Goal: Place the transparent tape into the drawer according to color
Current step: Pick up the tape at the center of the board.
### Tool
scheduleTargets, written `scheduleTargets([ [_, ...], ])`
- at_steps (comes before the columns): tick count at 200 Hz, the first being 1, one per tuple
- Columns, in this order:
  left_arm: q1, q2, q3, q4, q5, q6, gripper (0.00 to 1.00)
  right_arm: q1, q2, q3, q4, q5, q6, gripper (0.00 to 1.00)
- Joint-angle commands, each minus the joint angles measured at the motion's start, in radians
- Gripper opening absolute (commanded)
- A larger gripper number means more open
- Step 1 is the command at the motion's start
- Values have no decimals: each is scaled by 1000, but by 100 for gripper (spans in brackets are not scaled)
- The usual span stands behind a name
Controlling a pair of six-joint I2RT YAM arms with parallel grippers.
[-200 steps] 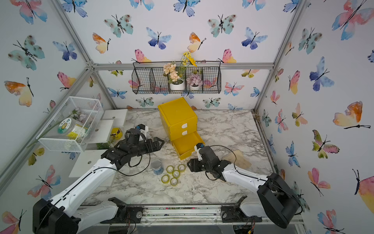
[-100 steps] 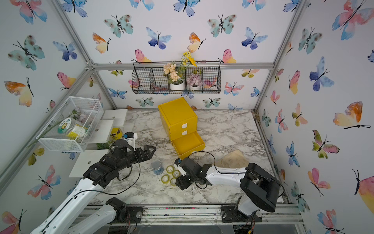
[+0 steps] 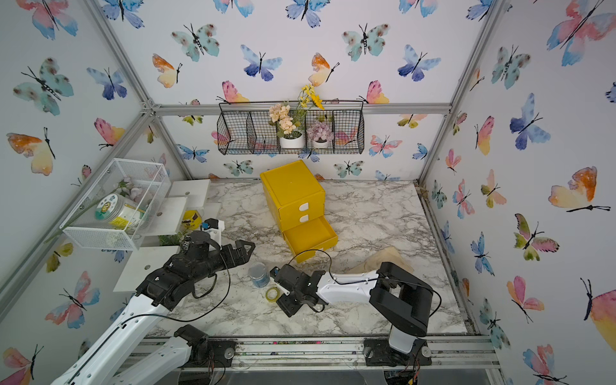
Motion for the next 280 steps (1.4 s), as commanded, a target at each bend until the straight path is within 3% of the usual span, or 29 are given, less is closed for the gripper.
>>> scheduleTargets([
  [1, -3, -6, -13, -12, -32, 3, 96, 17, 34, 38, -44, 47, -20, 68],
  [86, -3, -7, -16, -15, -37, 2, 96, 36, 111, 93, -135, 140, -15, 62],
  [128, -3, -6, -16, -13, -39, 3, 96, 53, 131, 101, -164, 152, -33, 52],
  [157, -3, -7, -16, -15, -44, 3, 96, 53, 77, 72, -120, 115, -36, 42],
  [199, -3, -10, -22, -18, -49, 2, 96, 42, -48, 61, -91, 86, -50, 39],
  [238, -2, -12, -33, -14, -42, 1, 96, -40, -190, 71, -88, 102, -52, 40],
  [280, -2, -7, -51, 2, -19, -2, 96, -278, -260, 94, -2, 157, -35, 39],
])
